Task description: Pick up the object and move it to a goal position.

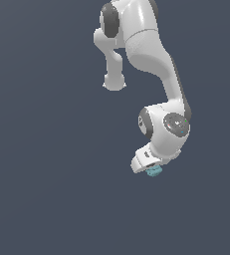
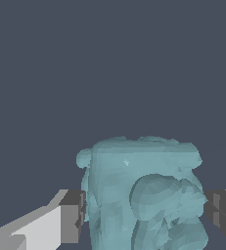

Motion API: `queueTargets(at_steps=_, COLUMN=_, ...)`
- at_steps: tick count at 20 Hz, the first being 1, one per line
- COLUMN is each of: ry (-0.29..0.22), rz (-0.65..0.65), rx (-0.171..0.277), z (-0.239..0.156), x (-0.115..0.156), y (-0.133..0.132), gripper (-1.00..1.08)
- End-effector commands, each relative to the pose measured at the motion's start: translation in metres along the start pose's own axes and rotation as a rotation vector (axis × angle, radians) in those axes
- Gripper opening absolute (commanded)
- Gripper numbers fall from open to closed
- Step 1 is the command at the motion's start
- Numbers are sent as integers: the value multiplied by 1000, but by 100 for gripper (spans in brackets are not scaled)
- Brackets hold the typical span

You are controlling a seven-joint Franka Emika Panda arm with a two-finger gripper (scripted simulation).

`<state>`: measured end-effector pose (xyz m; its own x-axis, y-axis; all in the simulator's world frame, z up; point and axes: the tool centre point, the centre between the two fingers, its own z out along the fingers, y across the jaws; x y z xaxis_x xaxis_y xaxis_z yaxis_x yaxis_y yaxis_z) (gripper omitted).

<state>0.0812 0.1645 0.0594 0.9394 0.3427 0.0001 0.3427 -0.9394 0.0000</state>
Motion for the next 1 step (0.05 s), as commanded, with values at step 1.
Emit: queueTargets(at_steps=1, ry=0, rz=1, rx=0, z=0, x=1, y=0, gripper=-100)
